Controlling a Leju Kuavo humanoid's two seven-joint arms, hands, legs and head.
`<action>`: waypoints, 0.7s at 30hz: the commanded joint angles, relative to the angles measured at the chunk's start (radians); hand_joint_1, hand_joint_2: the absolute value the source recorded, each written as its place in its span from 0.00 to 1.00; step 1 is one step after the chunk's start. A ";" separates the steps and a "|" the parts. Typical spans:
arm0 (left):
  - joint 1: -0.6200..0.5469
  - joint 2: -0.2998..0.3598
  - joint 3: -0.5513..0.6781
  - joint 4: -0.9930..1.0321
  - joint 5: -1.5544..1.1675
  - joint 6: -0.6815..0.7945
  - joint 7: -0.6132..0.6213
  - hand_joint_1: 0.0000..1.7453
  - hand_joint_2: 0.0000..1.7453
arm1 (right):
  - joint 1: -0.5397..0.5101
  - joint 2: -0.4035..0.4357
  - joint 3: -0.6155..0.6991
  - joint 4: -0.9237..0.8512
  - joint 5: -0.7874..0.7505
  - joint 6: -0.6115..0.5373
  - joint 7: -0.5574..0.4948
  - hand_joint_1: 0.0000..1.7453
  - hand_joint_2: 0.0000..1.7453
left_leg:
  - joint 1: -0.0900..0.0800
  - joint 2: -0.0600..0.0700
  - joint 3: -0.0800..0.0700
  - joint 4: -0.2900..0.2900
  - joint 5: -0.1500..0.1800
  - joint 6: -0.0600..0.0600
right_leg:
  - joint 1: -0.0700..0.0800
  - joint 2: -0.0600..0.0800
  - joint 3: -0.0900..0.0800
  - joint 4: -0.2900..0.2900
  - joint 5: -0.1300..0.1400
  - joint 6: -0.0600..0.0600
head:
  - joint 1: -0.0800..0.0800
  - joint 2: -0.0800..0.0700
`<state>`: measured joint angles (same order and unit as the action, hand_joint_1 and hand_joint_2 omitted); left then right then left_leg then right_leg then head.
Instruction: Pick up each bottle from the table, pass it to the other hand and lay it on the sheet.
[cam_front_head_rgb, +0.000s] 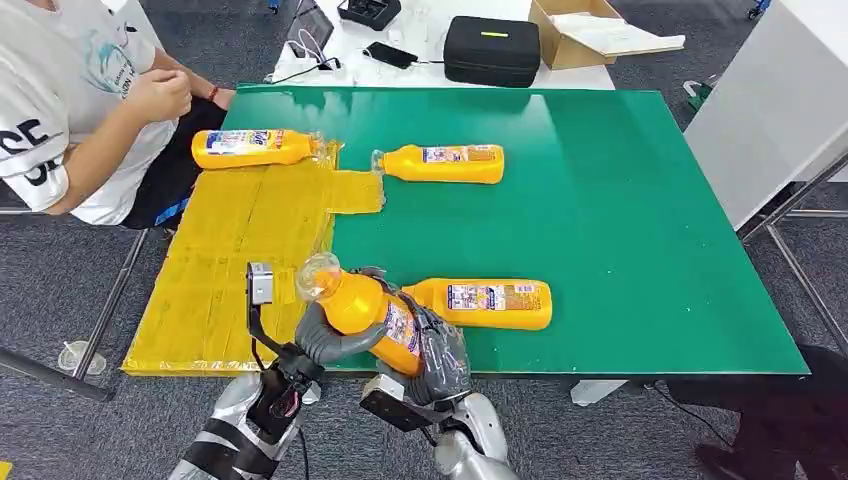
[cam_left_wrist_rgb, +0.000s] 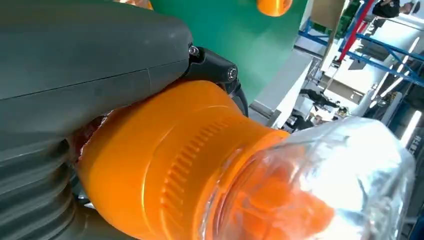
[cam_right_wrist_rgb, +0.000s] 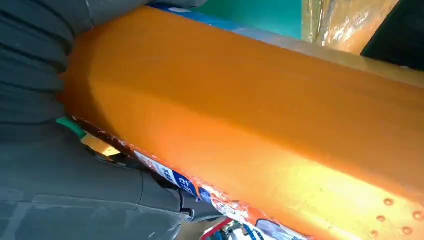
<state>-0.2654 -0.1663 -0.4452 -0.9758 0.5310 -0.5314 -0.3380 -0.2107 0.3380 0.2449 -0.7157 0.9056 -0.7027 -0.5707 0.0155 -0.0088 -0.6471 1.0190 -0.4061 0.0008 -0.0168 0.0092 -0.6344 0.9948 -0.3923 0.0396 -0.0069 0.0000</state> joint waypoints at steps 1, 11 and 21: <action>-0.032 0.003 -0.064 0.008 0.001 0.011 0.005 1.00 1.00 | -0.029 0.011 -0.006 -0.010 -0.022 0.005 0.015 0.01 1.00 | 0.000 0.000 0.003 0.001 -0.002 0.001 | 0.001 -0.001 0.003 0.000 -0.002 -0.001 | 0.000 0.000; -0.069 -0.012 0.220 -0.171 0.130 0.164 0.010 1.00 1.00 | -0.085 0.009 0.122 0.039 -0.457 0.073 -0.091 0.00 0.00 | 0.001 0.003 0.001 0.002 -0.001 0.000 | 0.001 0.002 0.001 0.001 0.000 -0.002 | 0.000 0.000; -0.102 -0.021 0.331 -0.243 0.161 0.265 0.013 1.00 1.00 | -0.054 -0.001 0.088 -0.007 -0.557 0.128 -0.125 0.00 0.00 | 0.002 0.002 0.003 0.001 -0.002 0.001 | 0.002 0.001 0.004 0.001 -0.001 -0.002 | 0.000 0.000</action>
<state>-0.3199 -0.1835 -0.2206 -1.1737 0.6813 -0.3075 -0.3246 -0.2306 0.3353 0.3449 -0.7183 0.3972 -0.6046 -0.6870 0.0167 -0.0091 -0.6476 1.0190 -0.4054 0.0003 -0.0158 0.0090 -0.6341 0.9951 -0.3919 0.0391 -0.0065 0.0000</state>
